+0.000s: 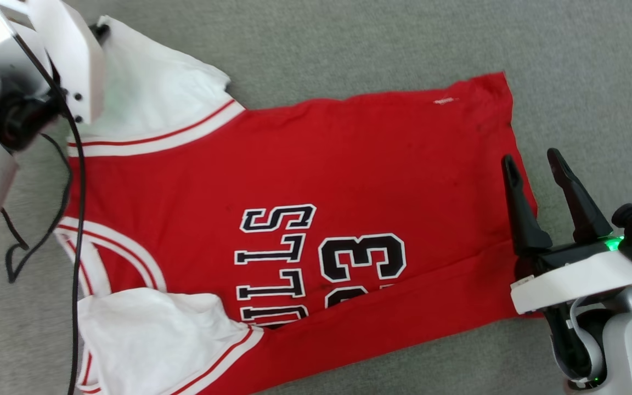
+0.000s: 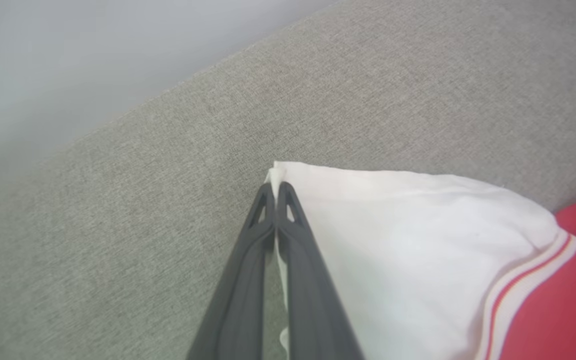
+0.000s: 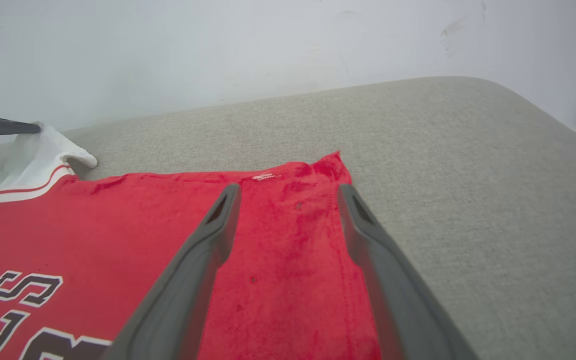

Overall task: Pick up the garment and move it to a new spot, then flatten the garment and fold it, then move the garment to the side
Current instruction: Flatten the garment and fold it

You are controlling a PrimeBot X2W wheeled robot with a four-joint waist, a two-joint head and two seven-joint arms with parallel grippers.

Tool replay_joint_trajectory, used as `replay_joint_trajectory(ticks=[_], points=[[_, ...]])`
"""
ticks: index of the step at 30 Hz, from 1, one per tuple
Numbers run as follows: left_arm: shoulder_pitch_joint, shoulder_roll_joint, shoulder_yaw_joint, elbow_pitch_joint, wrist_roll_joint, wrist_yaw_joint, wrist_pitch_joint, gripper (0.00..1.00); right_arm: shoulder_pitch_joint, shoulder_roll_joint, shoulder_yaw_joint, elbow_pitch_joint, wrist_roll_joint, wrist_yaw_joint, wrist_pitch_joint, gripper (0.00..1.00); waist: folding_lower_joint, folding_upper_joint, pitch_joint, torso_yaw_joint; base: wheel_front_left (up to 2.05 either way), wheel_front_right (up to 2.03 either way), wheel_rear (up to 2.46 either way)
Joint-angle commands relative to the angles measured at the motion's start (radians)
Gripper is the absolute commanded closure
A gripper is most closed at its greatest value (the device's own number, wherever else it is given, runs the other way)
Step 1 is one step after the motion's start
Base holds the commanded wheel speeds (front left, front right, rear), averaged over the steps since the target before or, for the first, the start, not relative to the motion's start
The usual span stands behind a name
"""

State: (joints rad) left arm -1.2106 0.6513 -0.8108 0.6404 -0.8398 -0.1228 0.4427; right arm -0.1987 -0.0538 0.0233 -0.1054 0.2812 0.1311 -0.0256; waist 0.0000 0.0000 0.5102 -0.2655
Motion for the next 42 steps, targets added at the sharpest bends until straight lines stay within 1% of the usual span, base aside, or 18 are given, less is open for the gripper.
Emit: replay_joint_trajectory(ticks=[1, 5, 7, 8, 9, 11, 14, 17, 22, 24, 29, 36, 42], points=[[0.023, -0.005, 0.001, -0.007, 0.000, -0.001, -0.035, 1.00, 0.009, -0.006, -0.009, -0.002, -0.008, -0.001, 0.018, 0.00, 0.0000, 0.0000, -0.050, 0.038, 0.00, 0.00, 0.00], [0.088, -0.027, 0.018, -0.038, -0.019, 0.008, -0.126, 1.00, 0.014, -0.037, -0.044, -0.009, -0.039, -0.001, 0.092, 0.00, 0.0000, 0.0000, -0.110, 0.072, 0.00, 0.00, 0.00], [0.116, -0.021, 0.018, -0.072, -0.020, 0.014, -0.154, 1.00, 0.013, -0.061, -0.059, -0.014, -0.060, -0.001, 0.150, 0.00, 0.0000, 0.0000, -0.129, 0.091, 0.00, 0.00, 0.00], [0.160, -0.013, 0.021, -0.133, -0.017, 0.036, -0.194, 1.00, -0.005, -0.109, -0.071, -0.016, -0.061, -0.001, 0.264, 0.00, 0.0000, 0.0000, -0.148, 0.120, 0.00, 0.00, 0.00], [0.173, -0.008, 0.016, -0.158, -0.003, 0.046, -0.205, 1.00, -0.017, -0.132, -0.073, -0.014, -0.054, -0.001, 0.310, 0.00, 0.0000, 0.0000, -0.150, 0.129, 0.00, 0.00, 0.00], [0.201, -0.008, 0.014, -0.212, -0.007, 0.063, -0.214, 1.00, -0.057, -0.165, -0.096, -0.011, -0.037, -0.001, 0.391, 0.00, 0.0000, 0.0000, -0.147, 0.147, 0.00, 0.00, 0.00], [0.234, 0.011, 0.013, -0.304, -0.005, 0.091, -0.213, 1.00, -0.109, -0.215, -0.108, 0.008, -0.024, -0.001, 0.514, 0.00, 0.0000, 0.0000, -0.137, 0.172, 0.00, 0.00, 0.00], [0.257, 0.028, 0.014, -0.396, -0.004, 0.117, -0.207, 1.00, -0.171, -0.250, -0.116, 0.034, -0.020, -0.001, 0.637, 0.00, 0.0000, 0.0000, -0.114, 0.198, 0.00, 0.00, 0.00], [0.289, 0.059, 0.016, -0.528, 0.000, 0.157, -0.199, 1.00, -0.271, -0.276, -0.126, 0.096, 0.014, -0.001, 0.789, 0.00, 0.0000, 0.0000, -0.078, 0.235, 0.00, 0.00, 0.00], [0.300, 0.062, 0.013, -0.577, 0.004, 0.172, -0.193, 1.00, -0.309, -0.310, -0.121, 0.124, 0.002, -0.001, 0.825, 0.00, 0.0000, 0.0000, -0.065, 0.251, 0.00, 0.00, 0.00], [0.312, 0.079, 0.006, -0.669, 0.021, 0.203, -0.181, 1.00, -0.367, -0.350, -0.112, 0.206, -0.015, -0.001, 0.886, 0.00, 0.0000, 0.0000, -0.038, 0.283, 0.00, 0.00, 0.00], [0.315, 0.083, 0.001, -0.732, 0.035, 0.221, -0.183, 1.00, -0.405, -0.363, -0.090, 0.279, -0.027, -0.001, 0.889, 0.00, 0.0000, 0.0000, -0.016, 0.311, 0.00, 0.00, 0.00], [0.327, 0.088, -0.002, -0.763, 0.044, 0.234, -0.192, 1.00, -0.398, -0.358, -0.058, 0.343, -0.017, -0.001, 0.907, 0.00, 0.0000, 0.0000, 0.002, 0.326, 0.00, 0.00, 0.00]])
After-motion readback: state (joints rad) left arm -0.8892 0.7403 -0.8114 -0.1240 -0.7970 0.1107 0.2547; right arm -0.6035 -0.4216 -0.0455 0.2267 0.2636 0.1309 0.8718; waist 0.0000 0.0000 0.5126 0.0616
